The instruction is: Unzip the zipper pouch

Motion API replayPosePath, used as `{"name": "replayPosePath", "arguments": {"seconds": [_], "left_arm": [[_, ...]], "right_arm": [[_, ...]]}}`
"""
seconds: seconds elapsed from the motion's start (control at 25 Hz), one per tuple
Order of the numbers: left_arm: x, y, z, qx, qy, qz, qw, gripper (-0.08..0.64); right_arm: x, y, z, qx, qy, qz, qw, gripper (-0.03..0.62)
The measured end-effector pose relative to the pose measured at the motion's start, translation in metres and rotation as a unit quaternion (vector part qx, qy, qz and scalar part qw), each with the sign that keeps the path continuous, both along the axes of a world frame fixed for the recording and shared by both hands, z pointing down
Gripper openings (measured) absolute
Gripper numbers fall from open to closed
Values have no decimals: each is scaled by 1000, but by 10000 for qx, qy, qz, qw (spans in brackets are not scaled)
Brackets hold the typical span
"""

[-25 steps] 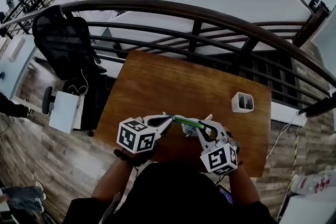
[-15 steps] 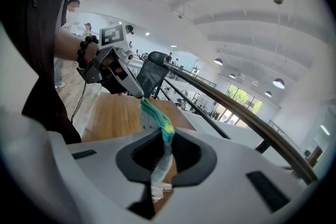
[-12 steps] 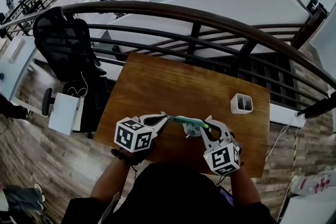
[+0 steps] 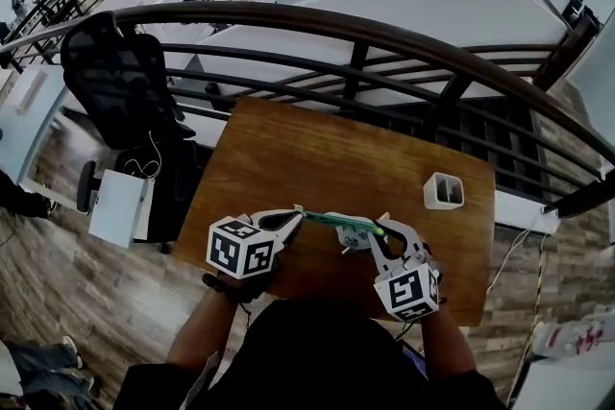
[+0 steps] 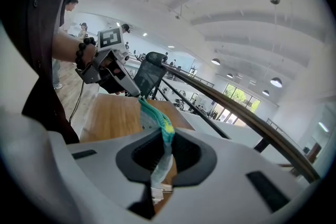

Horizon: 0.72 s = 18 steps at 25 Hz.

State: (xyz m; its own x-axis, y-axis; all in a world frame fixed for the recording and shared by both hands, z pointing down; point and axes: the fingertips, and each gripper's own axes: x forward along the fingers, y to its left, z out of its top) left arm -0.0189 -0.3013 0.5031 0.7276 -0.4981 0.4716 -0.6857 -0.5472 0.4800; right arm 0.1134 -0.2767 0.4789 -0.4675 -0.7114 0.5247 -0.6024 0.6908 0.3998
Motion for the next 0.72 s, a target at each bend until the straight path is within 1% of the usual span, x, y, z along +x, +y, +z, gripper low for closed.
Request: {"name": "replayPosePath", "arguments": {"seconds": [0.16, 0.32, 0.4, 0.44, 0.48, 0.52, 0.64, 0.72], "left_arm": [[-2, 0, 0, 21, 6, -96, 10000, 15], [-14, -2, 3, 237, -199, -131, 9994, 17], [-19, -1, 2, 283, -173, -190, 9993, 24], [-21, 0, 1, 272, -115, -227, 9993, 52], [-24, 0, 0, 250, -55, -263, 9993, 118], [-26, 1, 0, 234, -10, -293, 9993, 152], [-35, 3, -2, 276, 47, -436, 9987, 155], [-41, 4, -5, 352, 121, -561, 9977, 155]], "right_arm": [[-3, 1, 1, -132, -221, 31, 9997, 25], [-19, -1, 4, -262, -481, -34, 9985, 25], [-25, -2, 7, -300, -528, -45, 9981, 25], [-27, -4, 8, -311, -552, -52, 9980, 25], [-29, -5, 9, -321, -571, -61, 9978, 25], [-32, -6, 10, -342, -581, -71, 9977, 25], [-37, -6, 12, -415, -621, -103, 9972, 25], [-41, -9, 13, -478, -731, -111, 9961, 25]]}}
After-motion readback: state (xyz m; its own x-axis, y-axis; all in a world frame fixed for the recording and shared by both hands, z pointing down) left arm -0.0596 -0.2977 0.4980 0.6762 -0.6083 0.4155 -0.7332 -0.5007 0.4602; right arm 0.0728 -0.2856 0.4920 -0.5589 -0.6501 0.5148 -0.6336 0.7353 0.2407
